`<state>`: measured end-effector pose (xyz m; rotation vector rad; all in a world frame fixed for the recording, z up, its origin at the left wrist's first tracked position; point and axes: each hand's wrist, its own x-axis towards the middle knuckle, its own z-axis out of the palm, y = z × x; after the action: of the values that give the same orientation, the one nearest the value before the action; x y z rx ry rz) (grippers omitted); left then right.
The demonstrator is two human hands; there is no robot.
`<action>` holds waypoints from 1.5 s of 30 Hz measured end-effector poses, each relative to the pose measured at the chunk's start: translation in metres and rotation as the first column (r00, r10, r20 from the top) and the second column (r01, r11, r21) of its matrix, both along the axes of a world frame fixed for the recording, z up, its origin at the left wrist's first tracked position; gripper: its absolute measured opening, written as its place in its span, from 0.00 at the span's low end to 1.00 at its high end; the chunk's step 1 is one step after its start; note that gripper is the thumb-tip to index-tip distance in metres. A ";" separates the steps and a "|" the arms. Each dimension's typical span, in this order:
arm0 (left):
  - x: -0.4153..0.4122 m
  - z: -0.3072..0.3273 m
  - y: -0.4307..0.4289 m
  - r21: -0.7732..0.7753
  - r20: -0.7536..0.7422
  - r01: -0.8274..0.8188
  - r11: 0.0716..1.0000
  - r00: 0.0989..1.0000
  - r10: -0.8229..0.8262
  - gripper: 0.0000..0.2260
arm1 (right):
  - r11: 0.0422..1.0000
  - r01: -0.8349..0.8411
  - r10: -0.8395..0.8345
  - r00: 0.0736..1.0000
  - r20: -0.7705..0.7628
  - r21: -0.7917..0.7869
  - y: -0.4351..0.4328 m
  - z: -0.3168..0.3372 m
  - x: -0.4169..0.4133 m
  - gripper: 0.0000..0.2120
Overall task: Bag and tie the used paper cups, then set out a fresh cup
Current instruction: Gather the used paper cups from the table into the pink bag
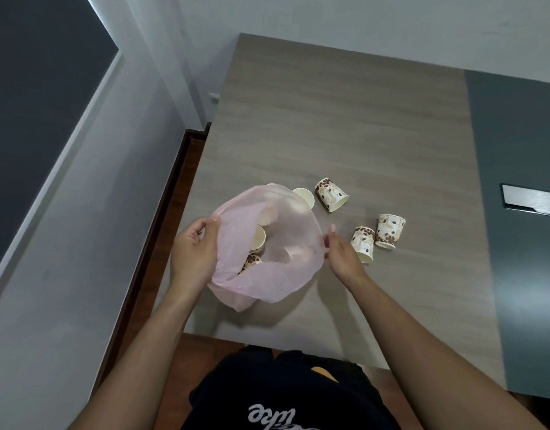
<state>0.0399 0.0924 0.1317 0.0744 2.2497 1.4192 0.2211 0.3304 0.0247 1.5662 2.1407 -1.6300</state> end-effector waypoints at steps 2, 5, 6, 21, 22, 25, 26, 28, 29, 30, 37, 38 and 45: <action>0.000 0.003 -0.002 -0.018 -0.005 0.012 1.000 1.000 -0.012 0.15 | 0.994 -0.082 0.079 0.996 0.041 0.068 0.004 -0.014 -0.001 0.21; -0.002 0.009 -0.005 -0.021 -0.017 0.008 1.000 1.000 -0.008 0.15 | 0.976 -0.199 0.191 0.977 0.097 0.086 0.006 -0.035 -0.006 0.16; -0.002 0.012 -0.007 -0.012 -0.021 0.006 1.000 1.000 -0.006 0.14 | 0.959 -0.273 0.263 0.958 0.118 0.078 0.005 -0.040 -0.007 0.19; 0.003 0.013 -0.020 -0.006 0.049 -0.010 1.000 0.999 0.010 0.13 | 0.899 -0.414 0.352 0.876 0.330 0.143 0.005 -0.058 0.020 0.31; 0.003 0.012 -0.019 -0.003 0.041 -0.017 1.000 0.999 0.017 0.13 | 0.939 -0.309 0.258 0.923 0.284 0.152 0.008 -0.049 0.021 0.31; -0.002 0.008 -0.020 0.022 0.012 -0.060 0.998 0.998 0.059 0.15 | 0.994 0.023 -0.030 0.997 0.070 0.107 0.017 -0.018 0.015 0.30; -0.005 0.007 -0.021 0.036 0.001 -0.093 0.995 0.996 0.093 0.16 | 0.995 0.077 -0.076 0.997 -0.015 0.070 0.017 -0.005 0.011 0.30; -0.007 0.008 -0.021 0.067 -0.045 -0.177 0.982 0.983 0.181 0.17 | 0.998 0.053 -0.046 0.989 -0.144 0.043 0.014 0.018 0.003 0.28; -0.008 0.010 -0.022 0.093 -0.076 -0.208 0.974 0.974 0.215 0.17 | 0.998 -0.005 0.018 0.983 -0.184 0.068 0.010 0.028 -0.002 0.26; -0.009 0.012 -0.021 0.120 -0.107 -0.224 0.967 0.965 0.237 0.17 | 0.992 -0.074 0.093 0.976 -0.198 0.101 0.003 0.037 -0.008 0.23; -0.010 0.024 -0.012 0.135 -0.159 -0.014 0.991 0.987 0.036 0.17 | 0.861 -0.467 0.503 0.838 -0.211 0.201 -0.067 0.055 -0.063 0.29; -0.010 0.024 -0.012 0.144 -0.155 0.002 0.990 0.988 0.021 0.17 | 0.832 -0.506 0.548 0.813 -0.196 0.226 -0.075 0.054 -0.072 0.30; -0.023 0.012 -0.019 0.137 -0.123 -0.053 0.989 0.990 0.070 0.15 | 0.780 -0.514 0.606 0.763 -0.226 0.357 -0.086 0.046 -0.108 0.13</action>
<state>0.0171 0.0733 0.1433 0.1436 2.2732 1.6400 0.1128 0.2446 0.0705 0.5528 2.7401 -1.4912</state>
